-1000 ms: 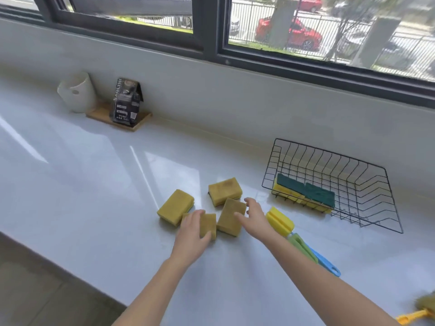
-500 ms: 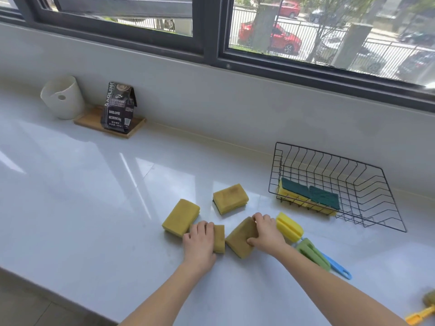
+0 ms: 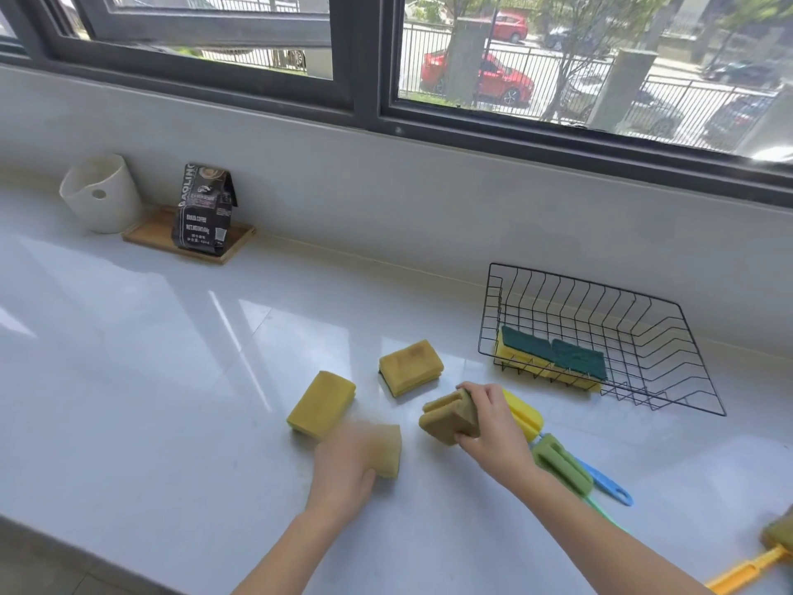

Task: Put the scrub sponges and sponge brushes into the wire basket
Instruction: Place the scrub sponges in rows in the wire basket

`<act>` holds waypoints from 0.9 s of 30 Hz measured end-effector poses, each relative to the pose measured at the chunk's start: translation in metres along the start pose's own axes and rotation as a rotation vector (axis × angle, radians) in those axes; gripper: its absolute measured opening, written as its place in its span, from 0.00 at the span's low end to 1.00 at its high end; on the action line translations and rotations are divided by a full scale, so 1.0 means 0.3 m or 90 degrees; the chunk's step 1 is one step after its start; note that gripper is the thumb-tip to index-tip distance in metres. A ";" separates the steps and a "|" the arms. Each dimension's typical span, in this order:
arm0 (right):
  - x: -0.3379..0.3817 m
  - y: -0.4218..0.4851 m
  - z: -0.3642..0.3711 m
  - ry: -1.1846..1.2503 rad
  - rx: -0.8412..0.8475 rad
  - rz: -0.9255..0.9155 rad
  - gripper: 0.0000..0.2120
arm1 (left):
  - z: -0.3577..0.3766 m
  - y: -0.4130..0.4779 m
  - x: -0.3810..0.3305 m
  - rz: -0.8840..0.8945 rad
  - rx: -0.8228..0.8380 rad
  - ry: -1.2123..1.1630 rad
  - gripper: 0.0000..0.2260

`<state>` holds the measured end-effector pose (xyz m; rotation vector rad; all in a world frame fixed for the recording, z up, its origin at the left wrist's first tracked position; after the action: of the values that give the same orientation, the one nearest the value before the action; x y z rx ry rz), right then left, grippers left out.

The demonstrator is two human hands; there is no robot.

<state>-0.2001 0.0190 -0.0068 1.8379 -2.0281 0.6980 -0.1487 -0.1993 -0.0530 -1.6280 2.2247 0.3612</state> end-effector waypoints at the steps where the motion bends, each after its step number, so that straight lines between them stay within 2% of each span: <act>1: 0.010 -0.016 0.012 -0.026 0.017 -0.033 0.30 | -0.002 -0.007 0.001 0.000 0.002 -0.006 0.26; 5: 0.001 -0.119 0.106 -0.063 0.166 -0.131 0.29 | -0.039 0.011 0.011 -0.021 0.004 -0.069 0.21; 7: -0.036 -0.163 0.128 -0.041 0.200 -0.127 0.24 | -0.053 0.025 0.005 -0.028 0.003 -0.177 0.14; 8: -0.058 -0.184 0.136 -0.038 0.207 -0.117 0.22 | -0.053 0.029 -0.001 -0.034 0.010 -0.248 0.10; 10: -0.090 -0.217 0.148 -0.039 0.212 -0.103 0.20 | -0.041 0.025 -0.012 -0.055 0.048 -0.338 0.09; 13: -0.091 -0.228 0.153 -0.041 0.195 -0.088 0.18 | -0.018 0.034 -0.017 -0.069 0.096 -0.348 0.10; 16: -0.068 -0.207 0.152 -0.040 0.168 -0.068 0.15 | -0.025 0.046 0.006 -0.120 0.031 -0.382 0.11; 18: -0.058 -0.192 0.153 -0.039 0.160 -0.052 0.13 | -0.054 0.049 0.031 -0.138 -0.068 -0.356 0.12; 20: -0.052 -0.177 0.157 -0.036 0.163 -0.040 0.14 | -0.077 0.047 0.041 -0.125 -0.111 -0.311 0.13; 24: -0.051 -0.171 0.164 -0.017 0.189 -0.029 0.14 | -0.031 0.049 0.009 -0.021 0.062 -0.160 0.19; 27: -0.056 -0.172 0.151 -0.039 0.210 -0.035 0.17 | -0.005 0.039 -0.002 -0.013 0.085 -0.105 0.26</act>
<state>-0.1428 0.0054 -0.0462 2.1087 -1.9854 1.0224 -0.1599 -0.1960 -0.0515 -1.4945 2.0626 0.3227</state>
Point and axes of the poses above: each hand's wrist, its own y-axis towards the middle knuckle, its own z-axis out of the palm, x = y × z, the point moved 7 cm from there along y, towards the middle knuckle, and after that the axes turned 14 degrees about z, right-handed, at the moved point
